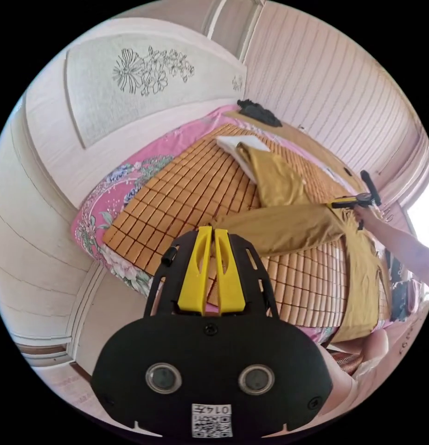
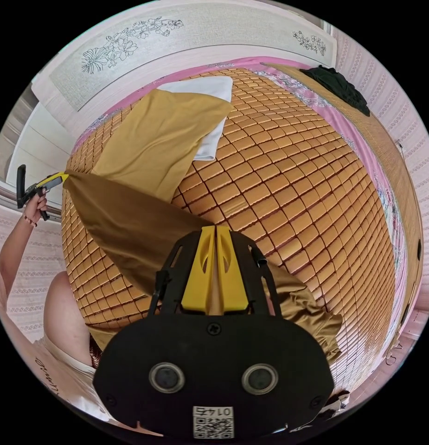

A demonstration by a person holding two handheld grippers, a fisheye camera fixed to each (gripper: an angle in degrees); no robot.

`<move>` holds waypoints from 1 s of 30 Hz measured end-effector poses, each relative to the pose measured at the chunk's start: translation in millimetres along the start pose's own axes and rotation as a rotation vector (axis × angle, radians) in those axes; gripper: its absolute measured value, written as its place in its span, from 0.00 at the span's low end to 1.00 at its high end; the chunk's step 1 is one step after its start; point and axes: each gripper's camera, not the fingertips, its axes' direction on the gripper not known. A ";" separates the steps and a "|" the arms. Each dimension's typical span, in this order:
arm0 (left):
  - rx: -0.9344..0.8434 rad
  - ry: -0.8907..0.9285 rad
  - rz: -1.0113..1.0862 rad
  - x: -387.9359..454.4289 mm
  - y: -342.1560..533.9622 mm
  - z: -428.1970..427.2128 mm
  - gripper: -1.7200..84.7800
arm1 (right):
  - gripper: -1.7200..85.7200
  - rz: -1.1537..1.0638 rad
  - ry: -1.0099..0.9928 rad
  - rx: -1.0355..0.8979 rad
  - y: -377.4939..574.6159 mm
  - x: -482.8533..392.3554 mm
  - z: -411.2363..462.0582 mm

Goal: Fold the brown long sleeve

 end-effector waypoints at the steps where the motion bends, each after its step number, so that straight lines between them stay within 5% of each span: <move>1: -0.014 0.022 -0.039 -8.8 -0.9 9.4 0.02 | 0.01 -0.003 0.002 -0.002 -0.9 -1.0 0.1; 9: 0.030 0.051 -0.162 -19.0 -11.4 5.4 0.12 | 0.02 0.034 -0.033 -0.014 1.1 1.1 -7.1; 13: 0.080 0.064 -0.140 -9.1 -1.6 -19.2 0.12 | 0.02 0.057 -0.051 0.000 5.6 -1.3 -10.7; 22: -0.133 0.016 -0.146 14.6 -8.4 32.9 0.04 | 0.07 0.077 0.006 0.079 19.2 -3.0 -58.2; 30: -0.174 0.052 -0.092 18.6 4.4 24.0 0.03 | 0.05 0.155 0.061 -0.054 49.7 6.9 -28.5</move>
